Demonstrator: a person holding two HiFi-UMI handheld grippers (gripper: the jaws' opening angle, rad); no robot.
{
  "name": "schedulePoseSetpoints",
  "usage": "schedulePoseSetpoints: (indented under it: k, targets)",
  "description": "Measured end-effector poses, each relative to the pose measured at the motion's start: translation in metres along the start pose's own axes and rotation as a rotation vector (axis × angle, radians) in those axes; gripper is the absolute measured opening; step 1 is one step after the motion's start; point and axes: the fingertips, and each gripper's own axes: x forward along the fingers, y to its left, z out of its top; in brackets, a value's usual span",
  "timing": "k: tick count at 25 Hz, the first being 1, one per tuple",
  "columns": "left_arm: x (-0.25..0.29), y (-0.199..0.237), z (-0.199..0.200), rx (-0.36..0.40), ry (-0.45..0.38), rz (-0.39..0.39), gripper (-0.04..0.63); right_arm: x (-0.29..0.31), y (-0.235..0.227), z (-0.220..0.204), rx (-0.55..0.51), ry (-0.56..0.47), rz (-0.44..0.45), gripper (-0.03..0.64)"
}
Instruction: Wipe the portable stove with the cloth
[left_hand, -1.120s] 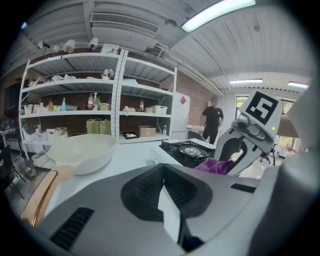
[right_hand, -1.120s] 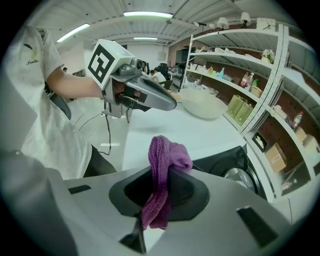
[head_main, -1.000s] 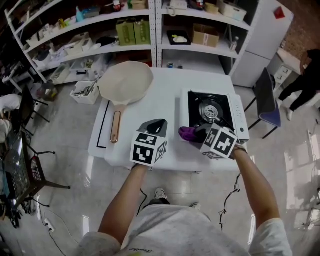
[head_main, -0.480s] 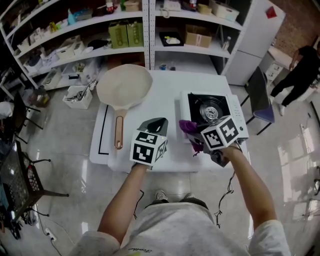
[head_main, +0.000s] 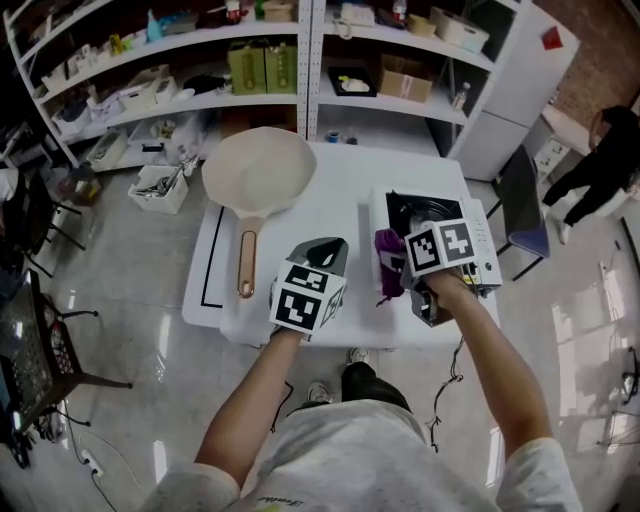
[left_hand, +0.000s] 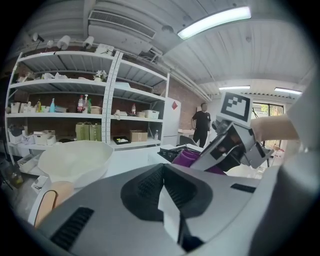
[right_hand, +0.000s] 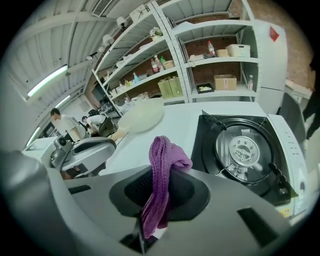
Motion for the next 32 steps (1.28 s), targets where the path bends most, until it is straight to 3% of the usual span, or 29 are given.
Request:
schedulePoseSetpoints:
  k: [12,32]
  targets:
    - [0.021,0.011,0.003,0.009,0.015,-0.013,0.003,0.021,-0.018,0.04,0.112,0.035,-0.003,0.054]
    - [0.096,0.037,0.013,-0.049,0.028,-0.004,0.003,0.059,-0.06,0.105,0.103,0.09,0.048,0.055]
